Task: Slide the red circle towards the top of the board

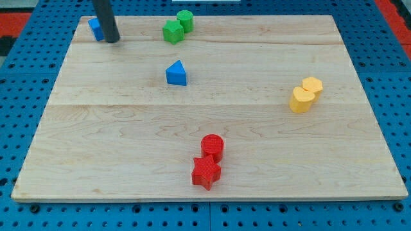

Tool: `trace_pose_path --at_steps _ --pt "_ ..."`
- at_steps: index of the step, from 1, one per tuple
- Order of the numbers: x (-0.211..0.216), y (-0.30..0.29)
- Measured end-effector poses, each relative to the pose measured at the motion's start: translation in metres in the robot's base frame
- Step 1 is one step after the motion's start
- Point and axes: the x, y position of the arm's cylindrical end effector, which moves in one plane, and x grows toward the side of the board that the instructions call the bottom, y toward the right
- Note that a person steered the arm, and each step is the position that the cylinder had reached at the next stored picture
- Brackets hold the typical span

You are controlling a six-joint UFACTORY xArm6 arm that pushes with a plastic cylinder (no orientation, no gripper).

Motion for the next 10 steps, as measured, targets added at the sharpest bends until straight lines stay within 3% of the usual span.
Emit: trace_pose_path --at_steps 1,2,3,5,6,7,8,9,10 --pt "0.029 0.036" --pt "0.066 0.017" --pt "0.141 0.065" --pt "0.313 0.098" --pt "0.339 0.138" --pt "0.339 0.181" --pt "0.330 0.181" --pt "0.326 0.137" --pt "0.298 0.124"
